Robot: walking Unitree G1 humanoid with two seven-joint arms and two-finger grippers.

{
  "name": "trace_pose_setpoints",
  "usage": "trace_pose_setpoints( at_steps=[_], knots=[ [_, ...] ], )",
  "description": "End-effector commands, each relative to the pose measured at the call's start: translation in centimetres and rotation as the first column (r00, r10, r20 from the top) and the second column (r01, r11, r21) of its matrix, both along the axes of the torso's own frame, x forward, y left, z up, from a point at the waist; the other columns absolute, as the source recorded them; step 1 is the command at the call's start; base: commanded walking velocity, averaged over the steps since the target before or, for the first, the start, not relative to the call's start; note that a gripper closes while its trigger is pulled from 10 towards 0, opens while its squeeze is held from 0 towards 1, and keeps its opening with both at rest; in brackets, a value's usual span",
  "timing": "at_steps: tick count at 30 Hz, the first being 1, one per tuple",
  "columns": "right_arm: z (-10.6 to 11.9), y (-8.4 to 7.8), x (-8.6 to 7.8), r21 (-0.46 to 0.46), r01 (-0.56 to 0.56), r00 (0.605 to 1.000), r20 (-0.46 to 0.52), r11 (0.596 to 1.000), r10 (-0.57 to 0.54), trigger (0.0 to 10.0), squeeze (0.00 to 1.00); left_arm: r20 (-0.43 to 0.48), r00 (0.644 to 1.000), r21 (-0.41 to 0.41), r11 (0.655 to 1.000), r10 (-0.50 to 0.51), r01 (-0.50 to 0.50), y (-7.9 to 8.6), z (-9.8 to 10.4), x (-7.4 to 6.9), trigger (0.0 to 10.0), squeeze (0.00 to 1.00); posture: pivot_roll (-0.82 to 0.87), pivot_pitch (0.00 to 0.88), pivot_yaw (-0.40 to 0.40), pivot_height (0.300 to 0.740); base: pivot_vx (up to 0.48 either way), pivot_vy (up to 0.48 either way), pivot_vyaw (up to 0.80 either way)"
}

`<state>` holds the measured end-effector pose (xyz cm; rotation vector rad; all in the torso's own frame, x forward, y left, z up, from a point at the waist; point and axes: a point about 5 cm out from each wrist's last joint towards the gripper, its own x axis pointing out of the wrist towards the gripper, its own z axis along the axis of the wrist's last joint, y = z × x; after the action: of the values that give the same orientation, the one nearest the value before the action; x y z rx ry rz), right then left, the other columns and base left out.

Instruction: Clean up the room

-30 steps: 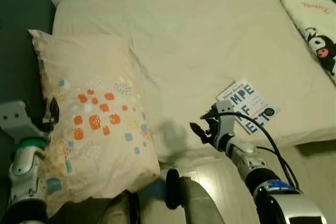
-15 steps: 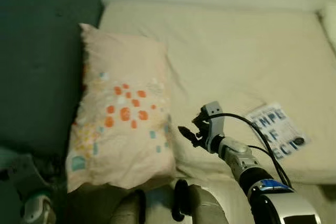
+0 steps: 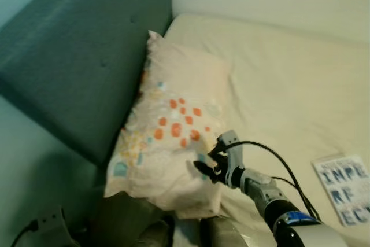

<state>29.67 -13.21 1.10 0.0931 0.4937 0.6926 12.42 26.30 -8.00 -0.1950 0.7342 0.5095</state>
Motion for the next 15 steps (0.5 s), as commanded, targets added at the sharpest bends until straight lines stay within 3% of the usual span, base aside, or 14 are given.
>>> trace_pose_setpoints(
  at_steps=[1,9,10,15],
  knots=[
    [-0.9,-0.4,-0.9,0.002,0.005,0.999,-0.041,1.000,-0.004,10.0,0.00,-0.077,0.997,-0.037,0.999,-0.001,-0.002,-0.4,-0.9,-1.7,10.0,0.00,-0.07,0.115,0.071,0.740,0.000,0.000,0.76],
    [-1.2,-0.6,-1.2,-0.007,0.005,0.998,-0.056,1.000,-0.006,10.0,0.00,-0.116,0.993,-0.051,0.999,-0.010,0.004,-0.5,-1.2,-2.1,10.0,0.00,-0.08,0.112,0.070,0.740,0.000,0.000,0.76],
    [-1.5,-1.0,-1.4,-0.013,0.013,0.998,-0.069,1.000,-0.014,10.0,0.00,-0.102,0.994,-0.088,0.996,-0.034,0.025,-1.0,-1.3,-1.8,10.0,0.00,-0.09,0.107,0.068,0.740,0.000,-0.472,0.76],
    [-1.6,-1.3,-1.6,-0.016,0.020,0.997,-0.078,1.000,-0.021,10.0,0.00,-0.096,0.994,-0.104,0.994,-0.052,0.042,-1.4,-1.3,-1.5,10.0,0.00,-0.09,0.103,0.067,0.740,0.000,-0.472,0.76]
  ],
)
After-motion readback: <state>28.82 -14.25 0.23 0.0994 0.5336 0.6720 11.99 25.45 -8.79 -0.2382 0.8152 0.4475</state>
